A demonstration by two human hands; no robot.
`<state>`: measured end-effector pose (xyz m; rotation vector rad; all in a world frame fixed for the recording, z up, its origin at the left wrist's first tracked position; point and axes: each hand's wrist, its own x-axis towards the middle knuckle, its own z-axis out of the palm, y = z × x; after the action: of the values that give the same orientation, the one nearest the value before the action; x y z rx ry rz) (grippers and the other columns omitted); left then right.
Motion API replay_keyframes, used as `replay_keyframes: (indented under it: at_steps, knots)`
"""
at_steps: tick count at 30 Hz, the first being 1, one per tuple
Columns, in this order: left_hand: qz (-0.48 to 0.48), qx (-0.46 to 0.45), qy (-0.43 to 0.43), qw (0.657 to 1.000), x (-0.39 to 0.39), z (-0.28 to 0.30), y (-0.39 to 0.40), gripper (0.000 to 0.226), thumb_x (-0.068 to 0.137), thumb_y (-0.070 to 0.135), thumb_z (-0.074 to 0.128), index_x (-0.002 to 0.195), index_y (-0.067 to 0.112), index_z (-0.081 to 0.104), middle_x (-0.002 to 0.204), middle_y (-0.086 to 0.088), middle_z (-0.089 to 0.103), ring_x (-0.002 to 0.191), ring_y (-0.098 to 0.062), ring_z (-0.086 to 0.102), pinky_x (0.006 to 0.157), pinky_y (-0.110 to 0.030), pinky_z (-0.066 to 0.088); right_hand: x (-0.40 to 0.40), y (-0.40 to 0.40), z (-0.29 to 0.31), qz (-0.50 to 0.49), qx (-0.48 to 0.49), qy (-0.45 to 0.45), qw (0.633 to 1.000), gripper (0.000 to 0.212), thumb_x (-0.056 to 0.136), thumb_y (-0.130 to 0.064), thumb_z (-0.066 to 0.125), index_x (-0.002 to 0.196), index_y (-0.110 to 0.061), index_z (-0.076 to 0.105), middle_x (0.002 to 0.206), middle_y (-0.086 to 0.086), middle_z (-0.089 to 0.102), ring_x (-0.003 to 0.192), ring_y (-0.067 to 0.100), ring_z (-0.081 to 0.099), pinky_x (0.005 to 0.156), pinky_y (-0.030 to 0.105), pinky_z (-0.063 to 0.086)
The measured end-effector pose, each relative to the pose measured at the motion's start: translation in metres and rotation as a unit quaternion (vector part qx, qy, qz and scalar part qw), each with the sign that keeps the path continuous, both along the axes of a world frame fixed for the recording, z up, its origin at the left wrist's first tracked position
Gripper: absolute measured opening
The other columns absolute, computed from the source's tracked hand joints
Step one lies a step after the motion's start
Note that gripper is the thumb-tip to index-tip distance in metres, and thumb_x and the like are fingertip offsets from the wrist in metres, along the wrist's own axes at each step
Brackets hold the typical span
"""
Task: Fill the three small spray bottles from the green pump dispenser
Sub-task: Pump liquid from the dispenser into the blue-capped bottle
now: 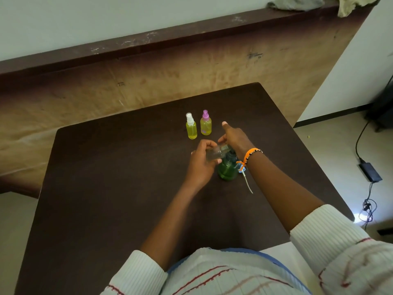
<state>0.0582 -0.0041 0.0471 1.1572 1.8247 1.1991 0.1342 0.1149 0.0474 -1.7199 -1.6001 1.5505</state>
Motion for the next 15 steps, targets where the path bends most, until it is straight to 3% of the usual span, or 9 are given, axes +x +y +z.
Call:
replay_keyframes:
  at_steps: [4,7,9,11,15]
  knots:
    - [-0.001,-0.01,0.001,1.0,0.0009,0.0004,0.0002,0.034,0.075,-0.003,0.066,0.1,0.016,0.052,0.095,0.004,0.057,0.097,-0.02,0.055,0.088,-0.034,0.042,0.0007,-0.0029,-0.0009,-0.037,0.034,-0.047,0.998,0.06,0.077,-0.05,0.037,0.099,-0.006,0.071,0.108,0.017,0.07,0.101,0.034,0.063,0.096,0.041,0.048]
    - [0.002,-0.011,0.003,1.0,0.0011,0.0011,0.0009,0.036,0.074,-0.002,0.067,0.098,0.019,0.051,0.091,0.01,0.056,0.098,-0.018,0.055,0.097,-0.041,0.042,-0.0004,-0.0023,0.0028,-0.022,0.03,-0.07,0.997,0.064,0.077,-0.05,0.037,0.111,-0.005,0.069,0.116,0.016,0.068,0.106,0.035,0.061,0.097,0.042,0.047]
    - [0.0,-0.006,0.007,1.0,-0.0001,0.0006,0.0005,0.037,0.074,-0.002,0.068,0.097,0.02,0.05,0.09,0.015,0.056,0.098,-0.017,0.055,0.101,-0.046,0.039,-0.0006,-0.0002,0.003,-0.009,0.016,-0.058,0.998,0.06,0.086,-0.051,0.04,0.107,-0.003,0.07,0.101,0.01,0.07,0.101,0.031,0.061,0.096,0.038,0.047]
    - [0.001,-0.001,0.006,1.0,-0.0006,0.001,-0.0002,0.037,0.074,-0.003,0.068,0.097,0.02,0.05,0.09,0.013,0.056,0.099,-0.018,0.056,0.099,-0.045,0.041,-0.001,-0.0004,0.0036,0.009,-0.016,-0.035,0.999,0.051,0.096,-0.046,0.041,0.088,-0.004,0.07,0.077,0.002,0.065,0.09,0.025,0.059,0.088,0.034,0.044]
    - [0.001,-0.003,-0.006,1.0,0.0015,0.0028,-0.0003,0.035,0.075,-0.001,0.067,0.096,0.021,0.05,0.09,0.014,0.055,0.098,-0.017,0.056,0.085,-0.027,0.045,0.0005,0.0007,0.0032,0.0,-0.032,-0.003,0.999,0.053,0.098,-0.044,0.04,0.069,-0.009,0.066,0.071,0.002,0.063,0.087,0.024,0.058,0.086,0.034,0.044]
